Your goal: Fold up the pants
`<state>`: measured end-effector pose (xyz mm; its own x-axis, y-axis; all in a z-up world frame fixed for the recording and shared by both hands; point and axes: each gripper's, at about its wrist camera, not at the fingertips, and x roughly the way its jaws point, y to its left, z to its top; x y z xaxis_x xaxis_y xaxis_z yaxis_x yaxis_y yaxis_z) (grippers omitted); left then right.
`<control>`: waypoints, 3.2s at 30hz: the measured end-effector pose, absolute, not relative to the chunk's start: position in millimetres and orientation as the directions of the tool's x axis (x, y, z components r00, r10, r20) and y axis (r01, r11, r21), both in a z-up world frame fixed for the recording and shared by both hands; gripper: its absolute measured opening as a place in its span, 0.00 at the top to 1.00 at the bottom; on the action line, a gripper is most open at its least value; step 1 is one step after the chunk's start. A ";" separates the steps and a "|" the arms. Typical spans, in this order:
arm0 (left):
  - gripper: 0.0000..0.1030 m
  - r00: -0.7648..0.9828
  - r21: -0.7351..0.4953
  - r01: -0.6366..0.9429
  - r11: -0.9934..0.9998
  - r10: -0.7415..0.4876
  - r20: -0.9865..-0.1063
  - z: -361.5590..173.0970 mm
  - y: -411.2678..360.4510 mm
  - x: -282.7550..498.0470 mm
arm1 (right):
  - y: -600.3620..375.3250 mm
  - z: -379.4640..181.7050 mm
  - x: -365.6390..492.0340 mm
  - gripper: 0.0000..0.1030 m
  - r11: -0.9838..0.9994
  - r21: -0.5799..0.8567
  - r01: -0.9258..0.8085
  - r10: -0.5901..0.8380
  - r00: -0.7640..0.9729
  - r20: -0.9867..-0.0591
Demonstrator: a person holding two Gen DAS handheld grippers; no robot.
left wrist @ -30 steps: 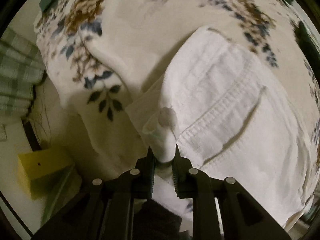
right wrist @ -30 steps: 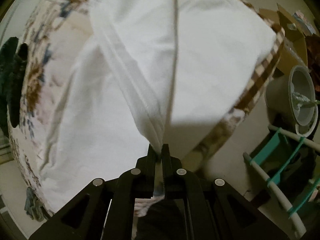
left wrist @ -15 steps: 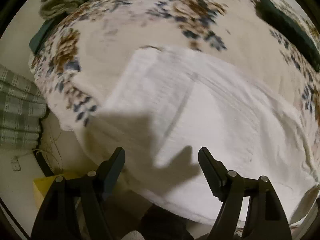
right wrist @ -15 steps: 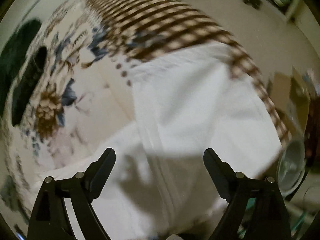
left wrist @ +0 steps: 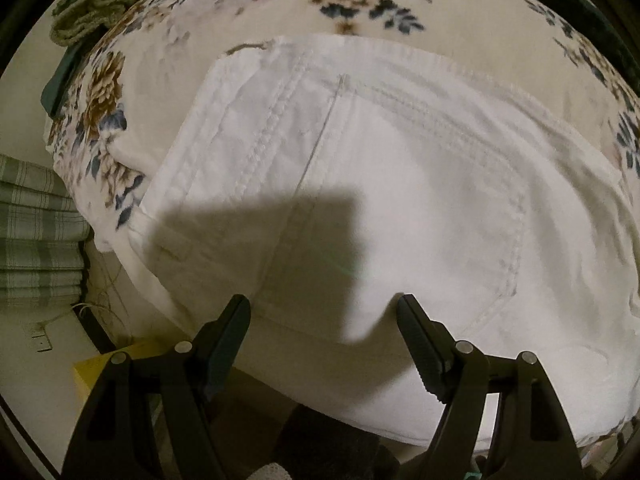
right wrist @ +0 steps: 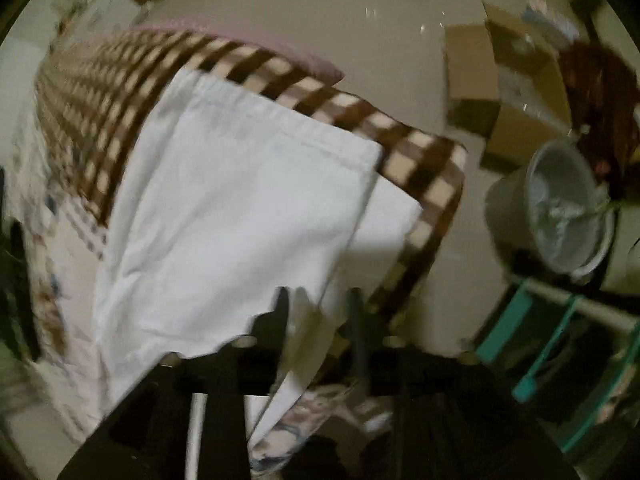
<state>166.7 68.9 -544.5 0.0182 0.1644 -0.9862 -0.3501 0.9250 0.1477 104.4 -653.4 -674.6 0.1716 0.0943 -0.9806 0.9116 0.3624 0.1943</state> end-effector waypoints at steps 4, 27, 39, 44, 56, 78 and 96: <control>0.28 0.001 0.160 -0.331 0.930 0.170 -0.985 -551.0 64.8 165.1 | -668.4 -676.6 87.7 0.54 0.232 0.344 0.910 0.112 0.326 -0.939; 0.28 -0.004 0.165 -0.269 0.949 0.171 -0.985 -539.9 59.8 167.4 | -655.2 -691.6 57.3 0.78 0.189 0.250 0.950 0.073 0.240 -0.968; 0.28 0.089 0.041 0.097 0.994 0.033 -0.996 -529.8 -133.0 231.1 | -548.2 -646.6 141.5 0.49 0.532 0.418 0.736 0.278 0.315 -0.907; 0.27 0.065 0.117 0.173 0.978 0.107 -0.992 -563.6 -168.7 266.1 | -441.2 -676.7 242.3 0.50 0.678 0.503 0.535 0.476 0.201 -0.856; 0.21 0.046 0.060 0.123 0.991 0.055 -0.997 -558.8 -146.2 258.8 | -450.4 -700.3 264.1 0.56 0.618 0.519 0.590 0.474 0.247 -0.845; 0.00 -0.010 -0.044 0.169 0.985 -0.043 -0.999 -614.4 -134.4 207.8 | -708.8 -711.1 1.3 0.37 0.170 0.744 0.647 0.060 0.746 -0.663; 0.00 0.085 -0.146 0.061 0.987 -0.151 -0.985 -550.1 -67.3 228.0 | -623.8 -590.1 86.2 0.92 0.462 0.651 0.603 -0.009 0.737 -0.676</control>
<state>228.0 -67.3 -550.1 0.0851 -0.1514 -0.9848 0.0614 0.9873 -0.1465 86.2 -623.8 -590.1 0.7370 -0.0095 -0.6759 0.6025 0.4623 0.6505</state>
